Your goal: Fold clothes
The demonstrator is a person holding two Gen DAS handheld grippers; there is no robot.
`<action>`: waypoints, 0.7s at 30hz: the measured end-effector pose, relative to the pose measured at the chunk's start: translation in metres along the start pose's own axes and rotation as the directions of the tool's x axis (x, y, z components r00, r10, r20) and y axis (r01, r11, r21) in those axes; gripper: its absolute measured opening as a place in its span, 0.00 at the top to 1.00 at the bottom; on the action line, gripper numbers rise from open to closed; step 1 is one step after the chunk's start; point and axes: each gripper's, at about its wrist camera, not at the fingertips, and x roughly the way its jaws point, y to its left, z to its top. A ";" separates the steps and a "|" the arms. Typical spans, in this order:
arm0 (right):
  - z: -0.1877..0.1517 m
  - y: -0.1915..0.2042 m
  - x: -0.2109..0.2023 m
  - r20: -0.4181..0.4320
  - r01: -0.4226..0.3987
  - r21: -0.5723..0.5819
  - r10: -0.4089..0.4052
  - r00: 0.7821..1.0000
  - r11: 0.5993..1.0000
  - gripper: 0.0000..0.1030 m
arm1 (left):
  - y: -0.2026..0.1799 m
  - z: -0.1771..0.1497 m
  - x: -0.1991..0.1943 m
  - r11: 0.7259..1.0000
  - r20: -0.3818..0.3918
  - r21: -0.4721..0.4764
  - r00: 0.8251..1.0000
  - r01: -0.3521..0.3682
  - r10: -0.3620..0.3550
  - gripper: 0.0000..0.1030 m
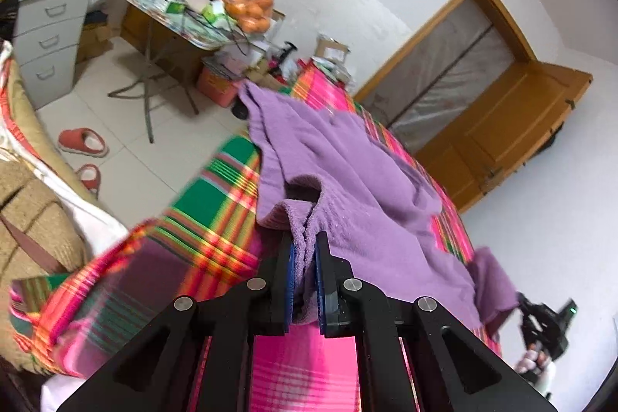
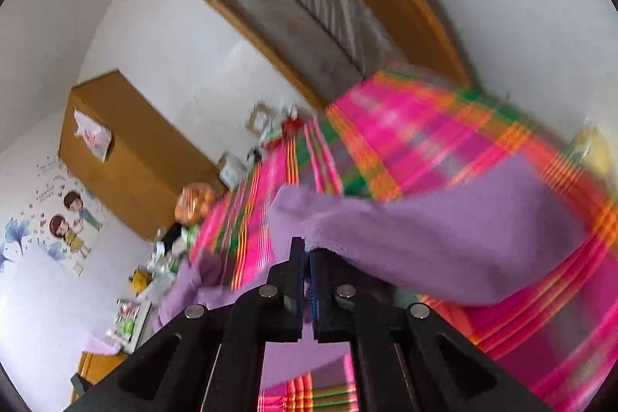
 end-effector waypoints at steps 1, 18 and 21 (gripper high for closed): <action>0.005 -0.001 -0.011 0.027 0.004 0.004 -0.004 1.000 1.000 0.97 | 0.003 0.003 -0.004 1.000 0.014 -0.006 1.000 -0.009 0.009 0.91; -0.023 -0.061 -0.055 -0.126 0.309 0.052 -0.300 0.946 0.950 0.96 | 0.060 0.010 -0.024 0.988 -0.025 -0.076 0.991 -0.132 0.130 1.00; -0.019 -0.062 -0.067 -0.057 0.358 0.062 -0.355 0.933 0.932 0.91 | 0.045 0.009 -0.023 0.992 -0.014 -0.024 0.993 -0.120 0.120 0.99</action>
